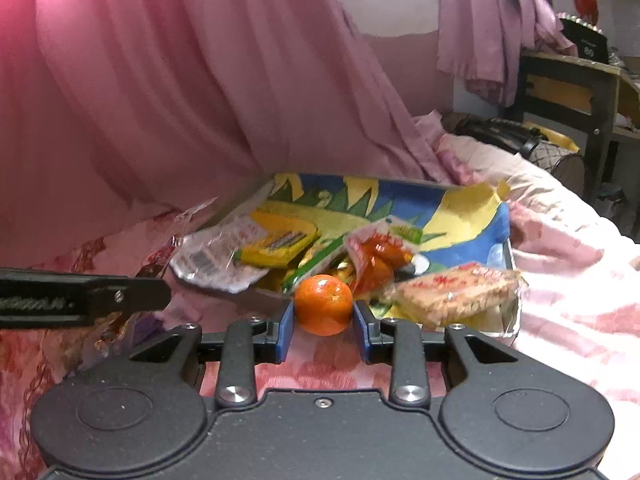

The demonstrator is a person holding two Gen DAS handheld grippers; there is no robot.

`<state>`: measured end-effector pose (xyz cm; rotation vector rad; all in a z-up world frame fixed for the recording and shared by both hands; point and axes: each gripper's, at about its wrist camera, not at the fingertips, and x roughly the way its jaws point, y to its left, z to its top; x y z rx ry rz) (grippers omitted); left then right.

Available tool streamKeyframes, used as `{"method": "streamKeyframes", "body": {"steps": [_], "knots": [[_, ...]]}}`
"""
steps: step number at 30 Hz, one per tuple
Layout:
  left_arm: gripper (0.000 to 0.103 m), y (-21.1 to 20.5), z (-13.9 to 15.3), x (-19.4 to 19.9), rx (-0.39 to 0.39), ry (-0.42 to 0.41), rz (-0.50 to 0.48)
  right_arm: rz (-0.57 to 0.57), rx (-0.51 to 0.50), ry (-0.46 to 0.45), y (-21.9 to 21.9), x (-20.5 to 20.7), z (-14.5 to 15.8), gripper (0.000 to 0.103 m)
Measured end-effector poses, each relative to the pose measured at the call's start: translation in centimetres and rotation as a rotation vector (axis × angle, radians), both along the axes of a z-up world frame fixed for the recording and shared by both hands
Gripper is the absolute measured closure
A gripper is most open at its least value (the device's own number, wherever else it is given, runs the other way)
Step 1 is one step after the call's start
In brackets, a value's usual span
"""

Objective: Organize snacks
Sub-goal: 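Lower the mandarin into the tray with right tool while left tool lowers the dark packet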

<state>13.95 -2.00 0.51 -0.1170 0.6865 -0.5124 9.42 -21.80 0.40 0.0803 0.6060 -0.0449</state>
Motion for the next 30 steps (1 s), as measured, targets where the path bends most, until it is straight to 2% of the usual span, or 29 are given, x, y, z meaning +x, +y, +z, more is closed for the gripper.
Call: {"method": "streamKeyframes", "body": {"steps": [7, 15, 21, 30], "knots": [[0.052, -3.0, 0.6, 4.9, -0.051, -0.078, 0.051, -0.029, -0.02, -0.061, -0.6, 1.2, 0.4, 0.069], [0.052, -4.3, -1.7, 8.5, -0.029, -0.071, 0.058, -0.027, -0.042, -0.069, -0.4, 4.4, -1.0, 0.069], [0.052, -3.9, -3.5, 9.5, -0.016, -0.018, 0.071, -0.006, -0.086, -0.026, 0.7, 5.8, -2.6, 0.069], [0.052, -4.1, -4.0, 9.0, 0.034, -0.017, 0.054, -0.005, -0.108, -0.007, 0.9, 6.1, -3.6, 0.069]]}}
